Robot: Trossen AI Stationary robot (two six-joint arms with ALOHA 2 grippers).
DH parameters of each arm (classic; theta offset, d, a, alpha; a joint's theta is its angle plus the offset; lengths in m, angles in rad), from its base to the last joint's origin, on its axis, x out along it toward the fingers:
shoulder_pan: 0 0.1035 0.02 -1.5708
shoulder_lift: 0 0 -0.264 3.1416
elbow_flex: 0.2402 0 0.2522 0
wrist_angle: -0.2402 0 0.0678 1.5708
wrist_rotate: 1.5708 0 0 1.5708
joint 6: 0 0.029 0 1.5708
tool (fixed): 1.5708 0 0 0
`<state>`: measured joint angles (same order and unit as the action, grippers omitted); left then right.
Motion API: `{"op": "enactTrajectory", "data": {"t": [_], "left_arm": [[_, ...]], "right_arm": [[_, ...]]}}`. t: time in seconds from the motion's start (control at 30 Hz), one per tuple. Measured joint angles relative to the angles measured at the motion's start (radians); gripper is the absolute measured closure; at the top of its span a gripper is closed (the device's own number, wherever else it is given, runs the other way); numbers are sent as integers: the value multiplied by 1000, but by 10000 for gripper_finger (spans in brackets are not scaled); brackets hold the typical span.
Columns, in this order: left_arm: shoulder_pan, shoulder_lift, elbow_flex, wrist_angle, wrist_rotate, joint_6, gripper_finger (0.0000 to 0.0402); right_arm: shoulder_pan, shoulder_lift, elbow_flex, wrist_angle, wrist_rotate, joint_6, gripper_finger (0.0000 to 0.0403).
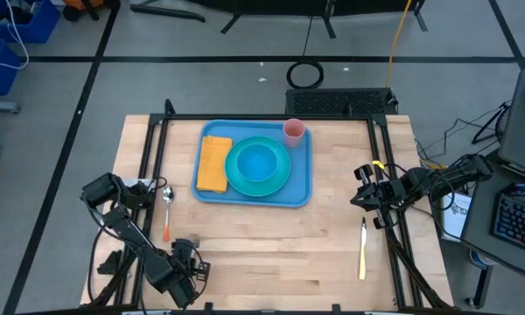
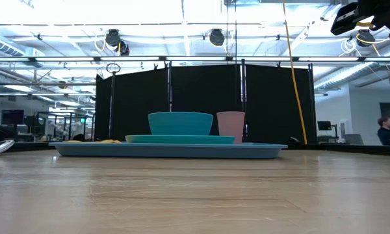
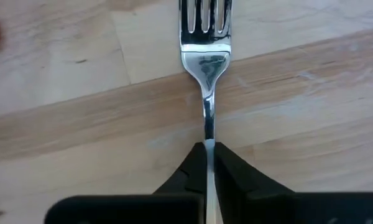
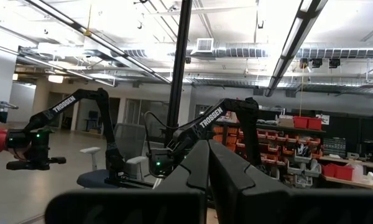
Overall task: Set up tray
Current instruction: Put the orange fork on the yellow napkin
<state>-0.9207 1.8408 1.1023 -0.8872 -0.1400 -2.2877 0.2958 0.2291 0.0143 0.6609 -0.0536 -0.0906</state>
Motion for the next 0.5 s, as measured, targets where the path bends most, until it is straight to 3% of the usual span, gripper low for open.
{"op": "enactTrajectory", "data": {"t": [0.2, 0.33, 0.5], "left_arm": [[0, 0, 0, 0, -2, 1, 371], [0, 1, 0, 0, -28, 8, 391], [2, 2, 0, 0, -73, 7, 386]], "right_arm": [[0, 0, 0, 0, 0, 0, 399], [0, 0, 0, 0, 0, 0, 399], [0, 0, 0, 0, 0, 0, 399]]}}
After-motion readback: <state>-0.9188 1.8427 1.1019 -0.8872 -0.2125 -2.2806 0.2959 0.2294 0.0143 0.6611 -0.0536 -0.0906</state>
